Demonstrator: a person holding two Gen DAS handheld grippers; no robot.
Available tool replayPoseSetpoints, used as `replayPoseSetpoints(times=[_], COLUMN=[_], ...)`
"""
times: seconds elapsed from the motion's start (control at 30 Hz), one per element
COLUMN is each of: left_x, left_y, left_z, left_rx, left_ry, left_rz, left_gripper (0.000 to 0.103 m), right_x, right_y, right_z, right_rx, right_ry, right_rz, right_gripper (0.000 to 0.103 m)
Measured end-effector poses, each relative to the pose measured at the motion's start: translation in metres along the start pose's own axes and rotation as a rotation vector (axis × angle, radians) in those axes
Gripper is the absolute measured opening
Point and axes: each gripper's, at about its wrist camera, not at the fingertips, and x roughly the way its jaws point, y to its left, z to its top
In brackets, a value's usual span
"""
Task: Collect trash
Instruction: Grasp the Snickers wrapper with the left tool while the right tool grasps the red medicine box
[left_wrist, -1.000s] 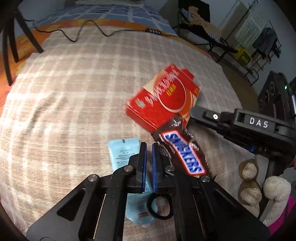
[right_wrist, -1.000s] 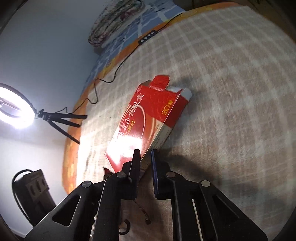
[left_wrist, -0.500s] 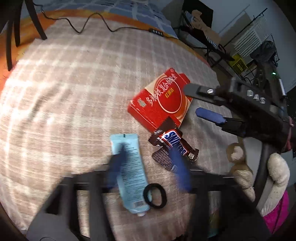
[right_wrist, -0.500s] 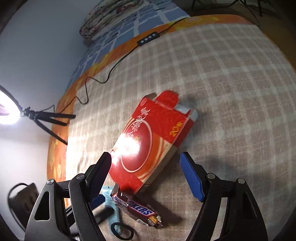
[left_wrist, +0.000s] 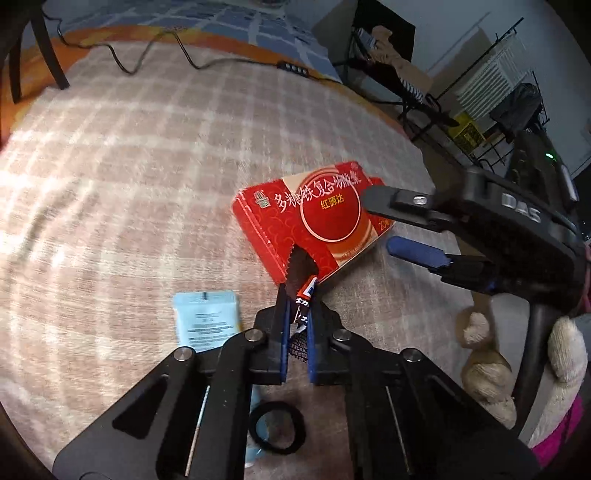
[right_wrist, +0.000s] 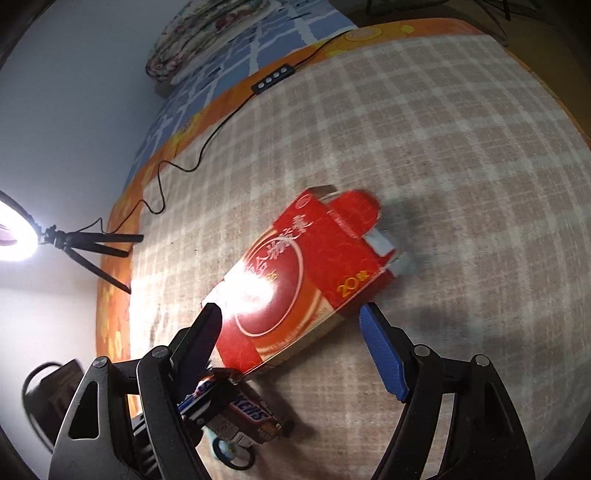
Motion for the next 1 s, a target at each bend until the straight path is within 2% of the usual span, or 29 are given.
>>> replayPoseSetpoints(times=[0.1, 0.2, 0.3, 0.47, 0.63, 0.7, 0.8, 0.83, 1.0], left_x=[-0.019, -0.047, -0.079, -0.129, -0.170, -0.181, -0.185, -0.184, -0.185], left_y=[0.006, 0.018, 0.033, 0.059, 0.089, 0.101, 0.114, 0.116, 0.124], left_z=[0.002, 0.001, -0.005, -0.013, -0.019, -0.021, -0.022, -0.021, -0.025], left_rx=[-0.003, -0.016, -0.041, -0.079, -0.128, -0.138, -0.161, -0.165, -0.169], left_ry=[-0.021, -0.053, -0.087, -0.153, -0.215, -0.236, -0.235, -0.233, -0.222], left_rz=[0.000, -0.002, -0.004, 0.004, 0.019, 0.045, 0.058, 0.064, 0.081], left_gripper=[0.004, 0.004, 0.004, 0.004, 0.004, 0.004, 0.004, 0.004, 0.004], right_x=[0.013, 0.024, 0.035, 0.055, 0.077, 0.089, 0.114, 0.114, 0.107], right_y=[0.007, 0.011, 0.024, 0.053, 0.084, 0.096, 0.118, 0.123, 0.118], right_z=[0.003, 0.008, 0.017, 0.037, 0.048, 0.048, 0.038, 0.034, 0.027], right_rx=[0.031, 0.060, 0.022, -0.038, -0.150, -0.209, -0.366, -0.406, -0.437], right_ry=[0.010, 0.028, 0.019, 0.015, -0.006, 0.005, 0.021, 0.001, 0.018], right_rz=[-0.031, -0.017, -0.066, -0.131, -0.244, -0.304, -0.443, -0.460, -0.397], right_gripper=[0.080, 0.080, 0.085, 0.085, 0.085, 0.089, 0.097, 0.098, 0.098])
